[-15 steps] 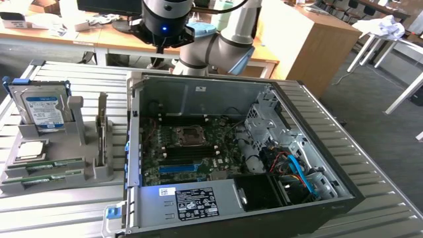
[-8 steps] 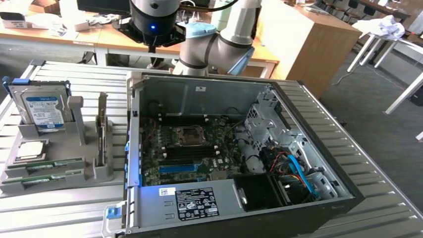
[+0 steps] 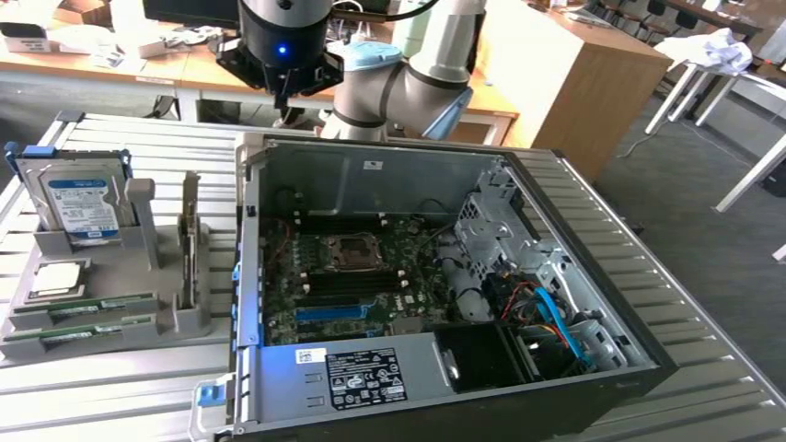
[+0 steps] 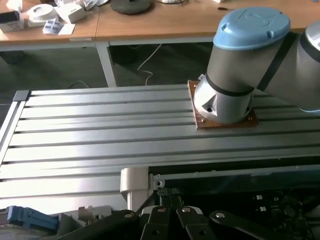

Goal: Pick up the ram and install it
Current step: 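Reach for the ram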

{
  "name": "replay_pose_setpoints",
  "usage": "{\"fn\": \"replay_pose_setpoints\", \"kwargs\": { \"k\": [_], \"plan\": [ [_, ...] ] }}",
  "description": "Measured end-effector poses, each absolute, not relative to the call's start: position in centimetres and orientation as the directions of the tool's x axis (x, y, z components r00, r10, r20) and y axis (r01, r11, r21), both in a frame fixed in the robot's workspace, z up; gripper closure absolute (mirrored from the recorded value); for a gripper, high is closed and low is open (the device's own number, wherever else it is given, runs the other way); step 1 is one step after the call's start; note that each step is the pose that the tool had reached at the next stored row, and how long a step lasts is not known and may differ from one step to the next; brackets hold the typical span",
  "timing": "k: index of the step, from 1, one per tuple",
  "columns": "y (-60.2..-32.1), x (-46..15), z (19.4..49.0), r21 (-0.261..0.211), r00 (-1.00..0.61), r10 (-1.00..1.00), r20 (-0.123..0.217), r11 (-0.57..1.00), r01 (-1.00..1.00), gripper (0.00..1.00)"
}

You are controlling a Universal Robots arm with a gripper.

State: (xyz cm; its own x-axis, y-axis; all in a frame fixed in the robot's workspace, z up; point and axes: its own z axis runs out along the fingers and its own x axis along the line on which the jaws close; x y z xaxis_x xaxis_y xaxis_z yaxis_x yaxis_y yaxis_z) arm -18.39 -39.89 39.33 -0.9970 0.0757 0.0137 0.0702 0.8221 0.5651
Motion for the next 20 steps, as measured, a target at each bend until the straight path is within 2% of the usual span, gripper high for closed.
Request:
{"fn": "replay_pose_setpoints", "kwargs": {
  "k": [20],
  "plan": [
    [-39.89, -18.47, 39.33, 0.250, -0.997, 0.075, -0.013, 0.966, 0.069, 0.90]
  ]
}}
